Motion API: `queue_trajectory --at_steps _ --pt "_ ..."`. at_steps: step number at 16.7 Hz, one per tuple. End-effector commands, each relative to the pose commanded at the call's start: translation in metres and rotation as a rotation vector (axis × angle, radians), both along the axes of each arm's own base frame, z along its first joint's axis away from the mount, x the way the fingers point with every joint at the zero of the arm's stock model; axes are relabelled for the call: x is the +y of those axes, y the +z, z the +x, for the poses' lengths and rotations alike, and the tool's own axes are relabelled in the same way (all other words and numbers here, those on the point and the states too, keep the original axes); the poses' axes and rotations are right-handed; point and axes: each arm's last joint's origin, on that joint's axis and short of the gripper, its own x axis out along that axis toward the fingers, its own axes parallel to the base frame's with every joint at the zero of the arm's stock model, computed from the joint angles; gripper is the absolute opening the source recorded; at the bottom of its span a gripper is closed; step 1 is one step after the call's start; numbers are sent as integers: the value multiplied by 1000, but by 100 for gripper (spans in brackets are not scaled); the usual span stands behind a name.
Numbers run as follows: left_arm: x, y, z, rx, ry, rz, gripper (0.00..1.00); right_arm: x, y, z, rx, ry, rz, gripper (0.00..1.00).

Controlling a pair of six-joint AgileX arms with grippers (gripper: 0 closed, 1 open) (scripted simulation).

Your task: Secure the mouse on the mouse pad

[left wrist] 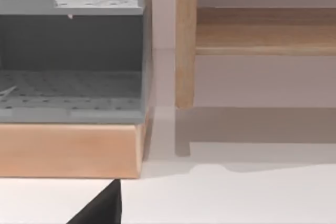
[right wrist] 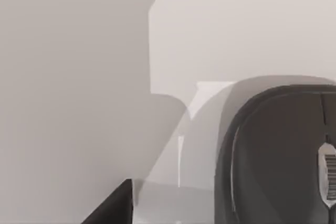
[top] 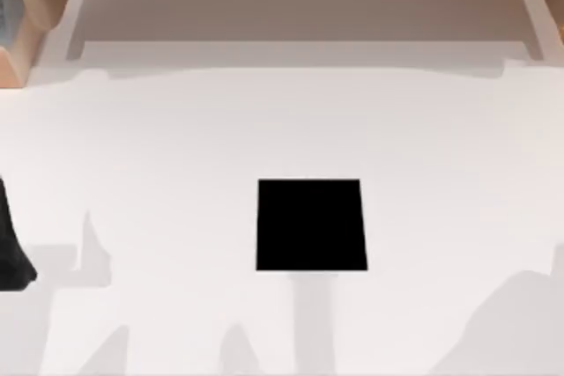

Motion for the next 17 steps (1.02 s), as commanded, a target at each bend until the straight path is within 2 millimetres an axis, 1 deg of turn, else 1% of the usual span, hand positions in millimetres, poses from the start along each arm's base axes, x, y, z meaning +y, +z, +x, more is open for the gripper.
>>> queue_trajectory --at_steps 7,8,15,16,17 --pt "0 0 0 0 0 0 100 0 0 0 0 0 0 2" --pt "0 0 0 0 0 0 100 0 0 0 0 0 0 0" --pt "0 0 0 0 0 0 100 0 0 0 0 0 0 0" --pt "0 0 0 0 0 0 100 2 13 0 -21 -8 7 0" --pt "0 0 0 0 0 0 100 1 13 0 -21 -8 7 0"
